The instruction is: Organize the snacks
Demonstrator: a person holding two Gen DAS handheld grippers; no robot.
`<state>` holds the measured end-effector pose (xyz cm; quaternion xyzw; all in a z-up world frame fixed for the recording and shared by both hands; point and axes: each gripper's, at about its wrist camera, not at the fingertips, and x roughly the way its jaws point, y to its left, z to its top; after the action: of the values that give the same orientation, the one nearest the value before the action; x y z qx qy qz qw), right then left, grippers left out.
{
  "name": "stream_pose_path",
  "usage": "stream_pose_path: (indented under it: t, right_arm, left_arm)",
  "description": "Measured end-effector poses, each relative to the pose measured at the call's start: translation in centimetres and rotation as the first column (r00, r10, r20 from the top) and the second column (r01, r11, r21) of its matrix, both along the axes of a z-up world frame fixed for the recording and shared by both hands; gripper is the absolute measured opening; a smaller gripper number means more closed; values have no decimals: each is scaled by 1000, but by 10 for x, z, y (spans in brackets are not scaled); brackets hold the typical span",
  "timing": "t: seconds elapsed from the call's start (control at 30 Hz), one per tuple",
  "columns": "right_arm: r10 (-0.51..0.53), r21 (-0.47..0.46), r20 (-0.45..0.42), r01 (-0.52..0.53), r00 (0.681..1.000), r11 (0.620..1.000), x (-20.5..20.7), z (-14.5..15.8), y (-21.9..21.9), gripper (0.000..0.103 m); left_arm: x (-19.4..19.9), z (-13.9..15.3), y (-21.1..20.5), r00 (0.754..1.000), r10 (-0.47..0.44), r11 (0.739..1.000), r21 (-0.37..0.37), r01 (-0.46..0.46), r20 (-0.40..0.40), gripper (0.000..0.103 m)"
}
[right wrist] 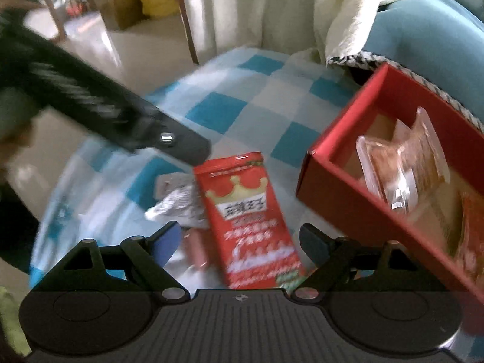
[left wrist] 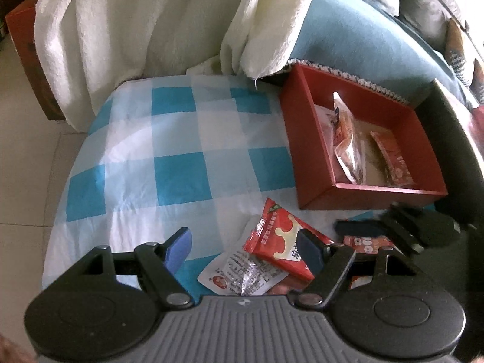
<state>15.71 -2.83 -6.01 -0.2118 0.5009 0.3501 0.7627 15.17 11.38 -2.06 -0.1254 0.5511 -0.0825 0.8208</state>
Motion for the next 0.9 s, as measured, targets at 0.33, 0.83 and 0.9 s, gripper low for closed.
stream_pose_path:
  t: [0.33, 0.83, 0.9]
  right_arm:
    - [-151, 19, -143, 156, 978, 988, -6, -8, -21, 61]
    - [-338, 34, -217, 353, 916, 935, -39, -6, -97, 61]
    - [-336, 52, -226, 355, 914, 933, -38, -3, -100, 63]
  left_arm:
    - [1, -8, 5, 1000, -14, 1000, -9, 14, -26, 70]
    - [-3, -36, -57, 883, -467, 869, 166, 467, -40, 71]
    - [0, -46, -57, 879, -472, 862, 178, 476, -62, 71]
